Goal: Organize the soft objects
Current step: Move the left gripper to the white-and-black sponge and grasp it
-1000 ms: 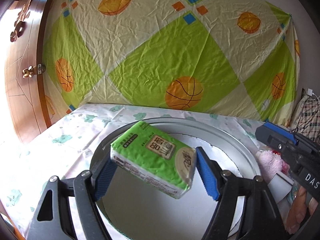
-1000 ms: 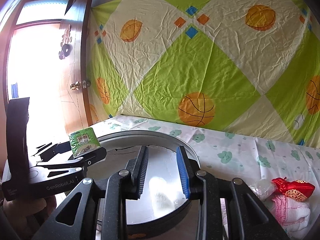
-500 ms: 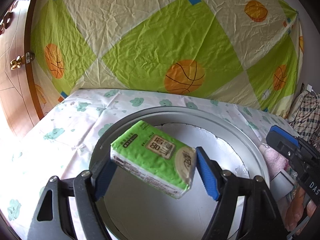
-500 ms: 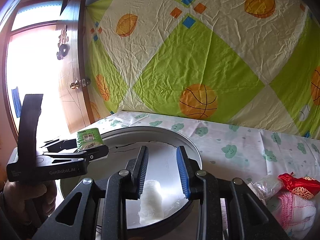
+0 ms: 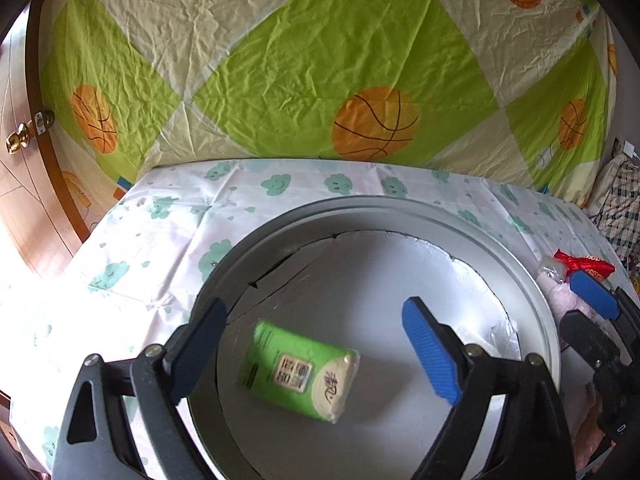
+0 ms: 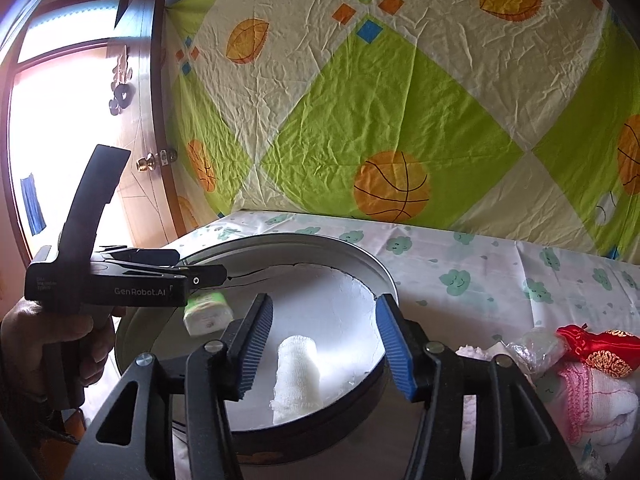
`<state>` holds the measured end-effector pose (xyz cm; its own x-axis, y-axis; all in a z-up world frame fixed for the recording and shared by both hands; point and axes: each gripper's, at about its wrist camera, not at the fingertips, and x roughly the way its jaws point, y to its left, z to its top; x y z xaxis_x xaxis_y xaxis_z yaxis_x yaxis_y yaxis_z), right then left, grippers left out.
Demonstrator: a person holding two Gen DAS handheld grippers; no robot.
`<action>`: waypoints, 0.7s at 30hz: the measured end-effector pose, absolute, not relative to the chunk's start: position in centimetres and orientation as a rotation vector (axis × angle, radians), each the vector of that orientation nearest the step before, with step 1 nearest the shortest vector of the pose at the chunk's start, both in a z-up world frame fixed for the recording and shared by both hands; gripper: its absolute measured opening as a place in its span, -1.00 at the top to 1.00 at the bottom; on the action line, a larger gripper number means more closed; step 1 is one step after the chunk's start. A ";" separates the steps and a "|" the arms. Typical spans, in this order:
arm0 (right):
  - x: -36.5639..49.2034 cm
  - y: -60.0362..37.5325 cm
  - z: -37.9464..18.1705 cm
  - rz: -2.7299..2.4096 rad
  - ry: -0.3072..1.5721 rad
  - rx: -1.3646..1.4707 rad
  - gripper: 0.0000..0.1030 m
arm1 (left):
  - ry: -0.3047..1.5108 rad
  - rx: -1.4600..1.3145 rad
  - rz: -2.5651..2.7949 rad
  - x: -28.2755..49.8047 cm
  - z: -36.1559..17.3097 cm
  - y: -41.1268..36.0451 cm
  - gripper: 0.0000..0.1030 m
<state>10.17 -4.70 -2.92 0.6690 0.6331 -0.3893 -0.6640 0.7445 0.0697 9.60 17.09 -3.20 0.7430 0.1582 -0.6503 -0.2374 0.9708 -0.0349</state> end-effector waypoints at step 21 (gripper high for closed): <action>8.7 -12.8 -3.7 0.595 0.416 -0.065 -0.46 | 0.517 -0.053 0.127 4.1 -3.1 6.5 -0.96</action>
<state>8.67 -12.78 -3.65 0.7479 0.5308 -0.3986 -0.5566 0.8287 0.0591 4.07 6.47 -3.10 0.8616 0.1072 -0.4961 -0.1341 0.9908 -0.0188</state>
